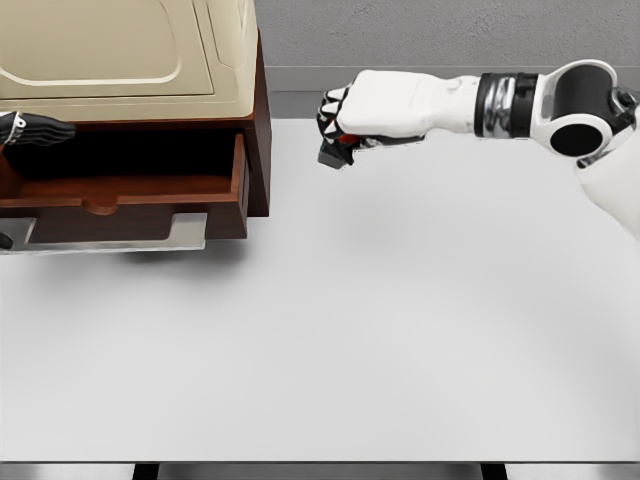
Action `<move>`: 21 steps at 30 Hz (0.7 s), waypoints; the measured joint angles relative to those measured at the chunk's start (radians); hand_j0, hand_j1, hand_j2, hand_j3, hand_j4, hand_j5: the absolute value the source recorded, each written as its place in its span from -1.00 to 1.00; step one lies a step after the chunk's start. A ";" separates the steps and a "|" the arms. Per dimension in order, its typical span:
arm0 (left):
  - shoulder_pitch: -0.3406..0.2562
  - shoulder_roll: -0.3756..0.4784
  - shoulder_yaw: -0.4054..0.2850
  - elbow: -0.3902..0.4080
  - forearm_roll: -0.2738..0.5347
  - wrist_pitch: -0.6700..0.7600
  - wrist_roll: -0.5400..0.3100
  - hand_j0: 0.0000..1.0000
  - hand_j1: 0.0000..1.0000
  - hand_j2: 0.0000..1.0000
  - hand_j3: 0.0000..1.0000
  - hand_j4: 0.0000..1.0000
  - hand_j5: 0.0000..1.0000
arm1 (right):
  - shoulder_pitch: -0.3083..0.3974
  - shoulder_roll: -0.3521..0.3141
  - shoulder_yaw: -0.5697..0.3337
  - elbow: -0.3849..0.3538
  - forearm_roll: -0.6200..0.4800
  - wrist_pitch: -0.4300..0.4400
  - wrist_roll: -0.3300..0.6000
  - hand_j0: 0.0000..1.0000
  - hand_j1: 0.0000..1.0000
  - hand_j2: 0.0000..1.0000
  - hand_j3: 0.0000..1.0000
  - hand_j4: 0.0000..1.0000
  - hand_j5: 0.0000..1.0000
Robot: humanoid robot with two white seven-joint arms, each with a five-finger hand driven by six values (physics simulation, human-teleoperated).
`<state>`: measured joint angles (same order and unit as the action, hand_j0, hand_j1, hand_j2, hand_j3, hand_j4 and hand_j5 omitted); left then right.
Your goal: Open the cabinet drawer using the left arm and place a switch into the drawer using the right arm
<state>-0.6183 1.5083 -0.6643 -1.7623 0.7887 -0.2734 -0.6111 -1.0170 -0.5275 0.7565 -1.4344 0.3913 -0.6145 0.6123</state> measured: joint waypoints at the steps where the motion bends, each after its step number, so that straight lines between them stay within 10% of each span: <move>1: 0.000 0.000 0.000 0.000 0.000 0.000 0.000 1.00 1.00 1.00 1.00 1.00 1.00 | -0.008 0.002 0.016 -0.006 -0.006 0.000 0.000 -0.55 -0.55 -0.55 -0.55 -0.55 -0.55; 21: 0.000 0.001 0.000 0.001 -0.001 0.001 0.000 1.00 1.00 1.00 1.00 1.00 1.00 | -0.203 0.072 0.148 -0.044 -0.153 0.000 -0.001 -0.55 -0.55 -0.55 -0.55 -0.55 -0.55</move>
<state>-0.6182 1.5093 -0.6642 -1.7615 0.7873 -0.2729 -0.6111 -1.2195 -0.4560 0.9044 -1.4784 0.2382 -0.6140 0.6115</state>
